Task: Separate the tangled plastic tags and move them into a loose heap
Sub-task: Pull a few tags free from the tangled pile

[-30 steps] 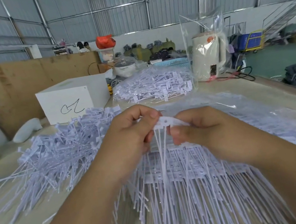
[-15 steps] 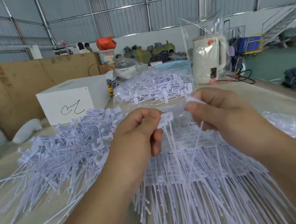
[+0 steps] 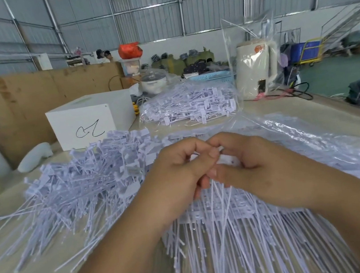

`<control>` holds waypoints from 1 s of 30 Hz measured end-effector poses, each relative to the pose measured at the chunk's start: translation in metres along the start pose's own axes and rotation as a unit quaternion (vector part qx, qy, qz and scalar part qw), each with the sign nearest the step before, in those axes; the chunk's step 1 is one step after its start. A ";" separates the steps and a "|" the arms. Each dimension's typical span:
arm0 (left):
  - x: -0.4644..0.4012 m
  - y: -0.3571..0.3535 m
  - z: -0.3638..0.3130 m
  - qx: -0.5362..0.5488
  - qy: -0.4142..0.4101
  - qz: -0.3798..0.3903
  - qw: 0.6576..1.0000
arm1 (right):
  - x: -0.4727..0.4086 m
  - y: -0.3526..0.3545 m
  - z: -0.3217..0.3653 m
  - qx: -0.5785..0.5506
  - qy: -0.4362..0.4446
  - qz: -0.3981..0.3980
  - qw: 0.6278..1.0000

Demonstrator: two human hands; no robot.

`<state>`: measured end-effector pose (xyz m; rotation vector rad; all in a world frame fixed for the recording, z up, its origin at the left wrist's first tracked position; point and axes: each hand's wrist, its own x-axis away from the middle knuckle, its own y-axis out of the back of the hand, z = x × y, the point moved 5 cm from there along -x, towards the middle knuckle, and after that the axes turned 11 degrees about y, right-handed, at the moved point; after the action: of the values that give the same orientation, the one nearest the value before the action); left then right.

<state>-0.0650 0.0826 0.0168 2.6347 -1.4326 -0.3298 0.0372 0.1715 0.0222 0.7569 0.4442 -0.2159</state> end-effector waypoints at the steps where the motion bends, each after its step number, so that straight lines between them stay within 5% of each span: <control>1: -0.001 0.003 0.000 0.006 0.003 -0.014 1.000 | 0.000 0.003 0.001 0.007 -0.009 0.000 1.000; 11: -0.002 0.002 0.002 -0.001 -0.003 -0.047 0.999 | 0.005 0.027 -0.005 0.071 -0.118 -0.021 0.990; 14: -0.002 0.003 0.000 0.020 -0.012 -0.055 0.998 | 0.003 0.026 0.000 0.054 -0.090 -0.050 0.993; 20: 0.000 -0.003 0.005 0.194 0.029 -0.053 0.979 | 0.007 0.043 0.007 0.023 -0.050 -0.318 0.947; 22: -0.001 0.001 0.006 0.204 0.032 -0.072 0.976 | 0.010 0.054 0.009 0.000 -0.027 -0.354 0.935; 30: 0.001 0.002 -0.001 0.030 -0.037 -0.071 0.996 | 0.004 0.012 0.002 0.032 -0.018 -0.097 0.995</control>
<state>-0.0660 0.0809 0.0184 2.8079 -1.2970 -0.4100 0.0451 0.1788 0.0291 0.7707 0.4796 -0.4269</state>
